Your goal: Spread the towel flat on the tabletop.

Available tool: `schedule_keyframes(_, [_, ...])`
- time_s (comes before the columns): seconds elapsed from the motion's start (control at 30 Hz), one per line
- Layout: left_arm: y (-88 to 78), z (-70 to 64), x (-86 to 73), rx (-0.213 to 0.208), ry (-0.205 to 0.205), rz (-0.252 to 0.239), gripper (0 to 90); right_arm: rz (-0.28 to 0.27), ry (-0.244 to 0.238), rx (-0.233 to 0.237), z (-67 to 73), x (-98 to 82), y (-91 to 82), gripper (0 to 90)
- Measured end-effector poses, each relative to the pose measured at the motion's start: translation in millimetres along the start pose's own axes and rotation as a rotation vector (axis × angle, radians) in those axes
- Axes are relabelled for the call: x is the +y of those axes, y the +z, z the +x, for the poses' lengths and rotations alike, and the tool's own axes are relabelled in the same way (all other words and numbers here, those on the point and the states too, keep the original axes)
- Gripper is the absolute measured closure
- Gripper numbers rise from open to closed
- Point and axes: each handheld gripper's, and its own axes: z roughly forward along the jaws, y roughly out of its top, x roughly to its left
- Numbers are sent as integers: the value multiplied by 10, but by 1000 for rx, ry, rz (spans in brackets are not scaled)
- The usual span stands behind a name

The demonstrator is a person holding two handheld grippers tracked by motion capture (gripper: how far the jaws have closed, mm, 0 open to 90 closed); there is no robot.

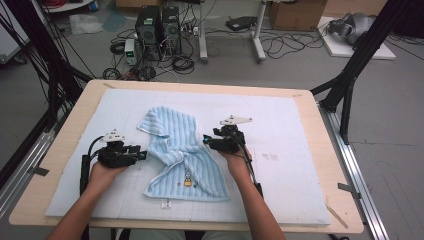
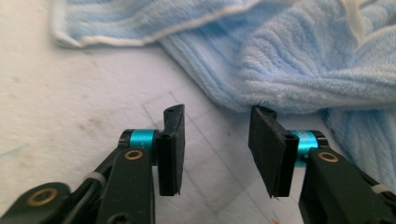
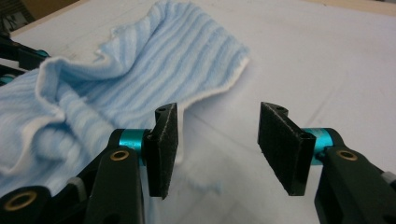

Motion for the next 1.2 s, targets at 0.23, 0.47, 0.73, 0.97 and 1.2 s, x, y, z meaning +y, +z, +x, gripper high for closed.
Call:
schedule_keyframes(0.23, [-81,50,18,30,-21,-92,470,83,-15,89,192,72,429,535])
schedule_keyframes(0.47, [-90,52,17,39,-19,-85,473,191,-129,89,326,-5,492,851])
schedule_keyframes(0.73, [-69,45,16,36,-19,-80,480,174,-130,119,213,-175,33,856])
schedule_keyframes(0.97, [-13,1,24,26,-9,-73,480,168,-137,67,117,-329,-457,855])
schedule_keyframes(1.2, [29,-38,54,11,-14,-75,479,214,-136,47,71,-531,-703,855])
